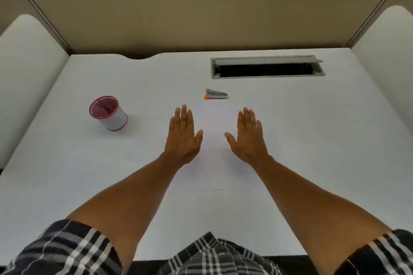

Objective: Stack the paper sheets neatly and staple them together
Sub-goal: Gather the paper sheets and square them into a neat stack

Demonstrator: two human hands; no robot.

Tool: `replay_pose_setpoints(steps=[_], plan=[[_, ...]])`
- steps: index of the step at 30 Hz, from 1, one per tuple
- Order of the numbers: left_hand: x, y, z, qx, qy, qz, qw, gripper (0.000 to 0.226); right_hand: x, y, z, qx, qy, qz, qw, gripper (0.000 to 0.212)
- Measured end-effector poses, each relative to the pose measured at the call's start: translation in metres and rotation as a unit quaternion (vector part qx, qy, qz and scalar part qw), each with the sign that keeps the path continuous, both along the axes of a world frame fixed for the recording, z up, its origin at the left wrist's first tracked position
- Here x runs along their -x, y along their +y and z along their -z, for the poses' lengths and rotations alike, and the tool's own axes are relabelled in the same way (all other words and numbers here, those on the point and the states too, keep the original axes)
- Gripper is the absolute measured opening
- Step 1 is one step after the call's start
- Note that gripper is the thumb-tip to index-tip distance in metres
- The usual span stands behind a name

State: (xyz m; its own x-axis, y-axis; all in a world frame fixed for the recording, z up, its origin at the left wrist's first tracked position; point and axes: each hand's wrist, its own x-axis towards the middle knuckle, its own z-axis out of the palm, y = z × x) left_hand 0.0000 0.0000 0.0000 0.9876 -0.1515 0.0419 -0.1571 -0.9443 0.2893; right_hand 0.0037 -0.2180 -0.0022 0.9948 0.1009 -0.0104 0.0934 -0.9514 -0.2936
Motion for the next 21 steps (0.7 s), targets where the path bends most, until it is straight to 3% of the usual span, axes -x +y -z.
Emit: replay_pose_setpoints(steps=[4, 10, 14, 18, 21], plan=[[0.019, -0.007, 0.02, -0.031, 0.101, -0.008, 0.994, 0.073, 0.017, -0.004, 0.023, 0.033, 0.068, 0.017, 0.997, 0.082], [0.032, -0.018, 0.037, -0.043, 0.161, -0.017, 0.986, 0.074, 0.026, -0.005, 0.04, 0.047, 0.131, 0.026, 0.99, 0.084], [0.033, -0.024, 0.04, -0.034, 0.181, -0.022, 0.983, 0.078, 0.024, -0.003, 0.037, 0.023, 0.126, 0.035, 0.991, 0.086], [0.031, -0.026, 0.04, -0.035, 0.195, -0.037, 0.98, 0.076, 0.015, -0.022, 0.022, -0.016, 0.096, 0.193, 0.976, 0.091], [0.03, -0.029, 0.041, -0.037, 0.197, -0.038, 0.979, 0.072, 0.011, -0.042, 0.013, -0.013, 0.185, 0.314, 0.931, 0.109]])
